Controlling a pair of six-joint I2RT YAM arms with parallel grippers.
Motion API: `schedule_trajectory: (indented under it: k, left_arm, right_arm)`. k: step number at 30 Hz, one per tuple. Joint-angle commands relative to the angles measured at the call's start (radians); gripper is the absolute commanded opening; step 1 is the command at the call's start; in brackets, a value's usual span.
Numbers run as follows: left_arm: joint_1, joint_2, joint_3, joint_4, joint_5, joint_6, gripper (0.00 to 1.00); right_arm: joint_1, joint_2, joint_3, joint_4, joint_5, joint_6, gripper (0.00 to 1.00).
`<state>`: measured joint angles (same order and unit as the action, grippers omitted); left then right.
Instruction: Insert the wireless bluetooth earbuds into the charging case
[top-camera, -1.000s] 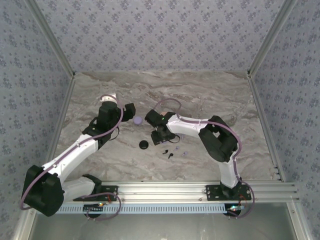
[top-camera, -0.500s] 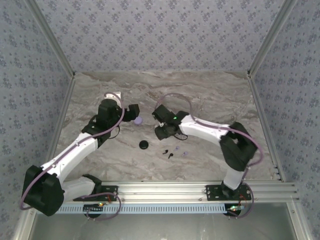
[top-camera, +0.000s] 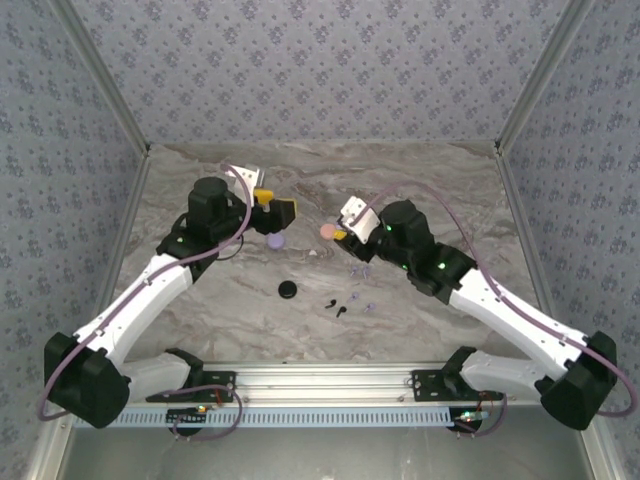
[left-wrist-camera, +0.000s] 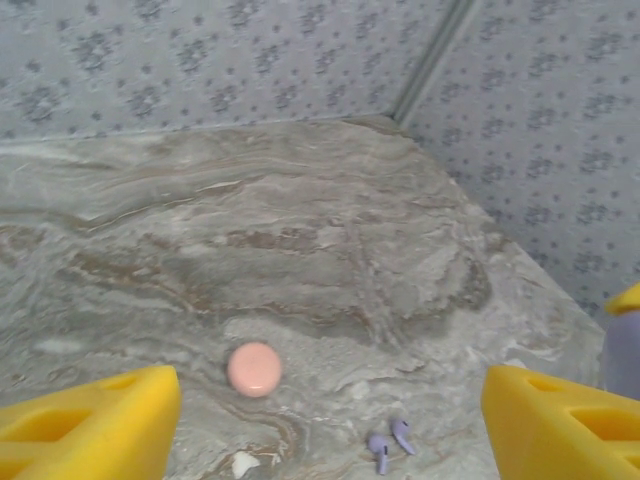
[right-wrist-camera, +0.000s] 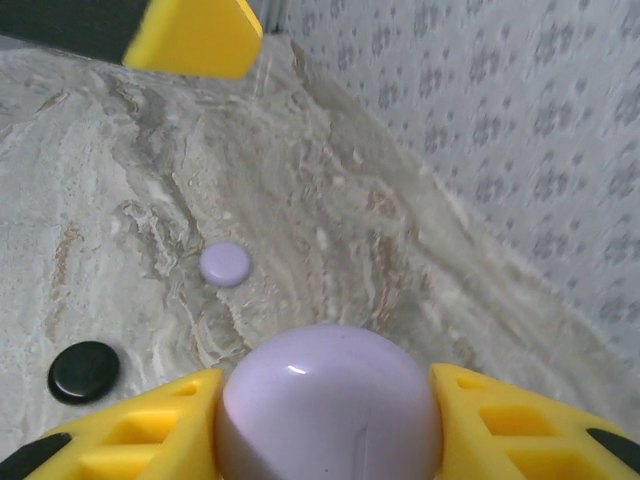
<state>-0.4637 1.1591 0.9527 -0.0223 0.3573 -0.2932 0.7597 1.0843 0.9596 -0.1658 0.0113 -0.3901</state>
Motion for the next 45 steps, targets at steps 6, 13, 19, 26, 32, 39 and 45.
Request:
schedule_trajectory:
  k: [6,13,19,26,32,39,45]
  left_arm:
    - [-0.052,-0.051,0.039,0.062,0.181,0.034,0.77]
    - [-0.13,0.012,0.047,0.195,0.233,-0.069,0.77]
    - [-0.162,0.071,0.07,0.22,0.262,-0.091,0.71]
    - [-0.201,0.138,0.114,0.222,0.303,-0.101,0.64]
    - [-0.217,0.172,0.144,0.181,0.342,-0.077,0.58]
    - [-0.237,0.207,0.15,0.174,0.357,-0.072,0.57]
    - [-0.241,0.231,0.145,0.183,0.372,-0.083,0.5]
  right_arm:
    - [-0.016,-0.082,-0.049,0.083,-0.04,-0.37,0.47]
    - [-0.021,-0.086,-0.046,0.09,-0.053,-0.415,0.47]
    - [-0.021,-0.085,-0.047,0.079,-0.053,-0.414,0.47]
    - [-0.021,-0.081,-0.047,0.074,-0.051,-0.422,0.47]
    - [-0.022,-0.075,-0.047,0.076,-0.042,-0.422,0.47]
    - [-0.022,-0.07,-0.042,0.081,-0.041,-0.415,0.47]
    - [-0.023,-0.067,-0.041,0.081,-0.043,-0.411,0.47]
